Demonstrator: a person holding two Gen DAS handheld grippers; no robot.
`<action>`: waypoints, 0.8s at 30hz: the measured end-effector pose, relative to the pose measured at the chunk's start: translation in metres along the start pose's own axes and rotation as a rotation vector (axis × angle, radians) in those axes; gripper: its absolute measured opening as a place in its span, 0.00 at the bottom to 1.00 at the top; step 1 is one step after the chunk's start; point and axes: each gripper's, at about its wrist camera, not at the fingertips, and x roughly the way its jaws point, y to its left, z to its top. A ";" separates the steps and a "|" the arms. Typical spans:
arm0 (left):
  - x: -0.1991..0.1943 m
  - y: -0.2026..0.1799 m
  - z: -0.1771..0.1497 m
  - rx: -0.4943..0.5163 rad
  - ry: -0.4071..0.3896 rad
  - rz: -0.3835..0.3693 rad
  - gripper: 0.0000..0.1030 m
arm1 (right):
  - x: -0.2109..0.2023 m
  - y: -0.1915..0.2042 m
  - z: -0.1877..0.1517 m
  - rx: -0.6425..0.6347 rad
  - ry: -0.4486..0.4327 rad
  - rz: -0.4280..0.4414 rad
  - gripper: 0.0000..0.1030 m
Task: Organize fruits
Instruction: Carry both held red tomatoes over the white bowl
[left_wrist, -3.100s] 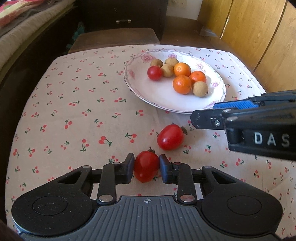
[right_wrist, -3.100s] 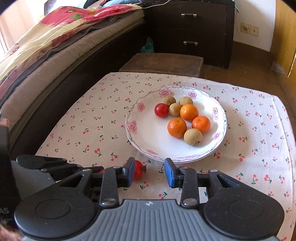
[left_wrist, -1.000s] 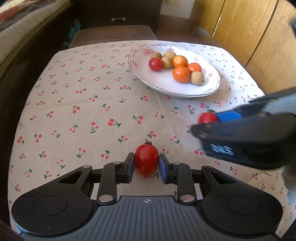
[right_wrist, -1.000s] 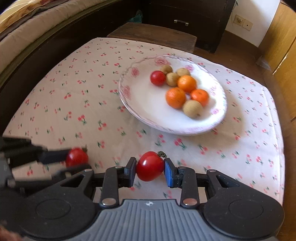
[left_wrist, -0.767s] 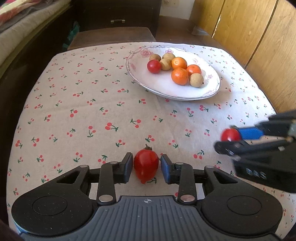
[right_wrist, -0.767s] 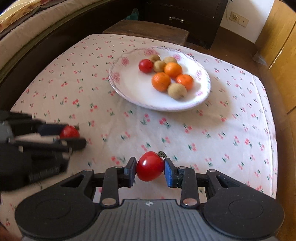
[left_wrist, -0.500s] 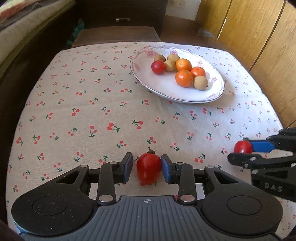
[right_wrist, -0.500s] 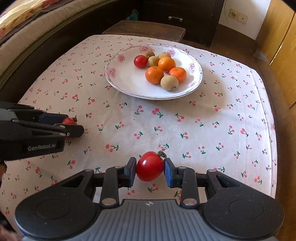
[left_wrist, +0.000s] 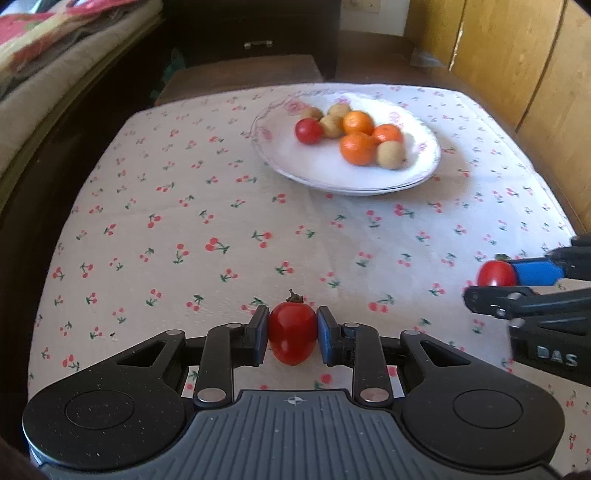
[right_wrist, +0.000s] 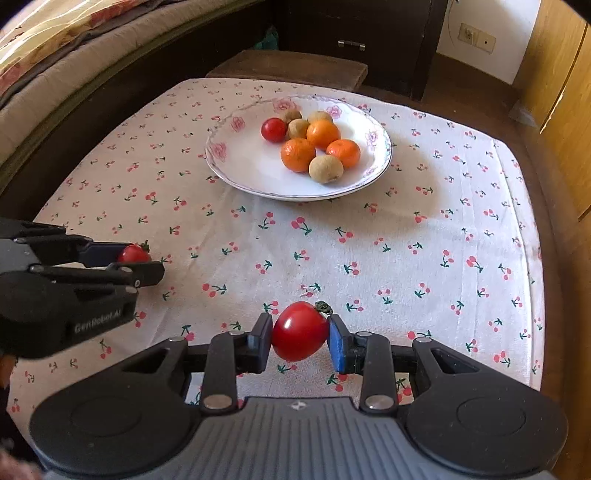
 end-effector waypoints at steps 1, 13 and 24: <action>-0.003 -0.002 0.000 0.001 -0.006 0.002 0.34 | -0.003 0.001 -0.001 -0.002 -0.006 -0.001 0.32; -0.020 -0.011 0.018 0.009 -0.066 -0.019 0.34 | -0.019 -0.011 0.012 0.031 -0.070 -0.036 0.32; -0.014 -0.014 0.054 0.001 -0.123 -0.021 0.34 | -0.018 -0.025 0.039 0.052 -0.118 -0.059 0.32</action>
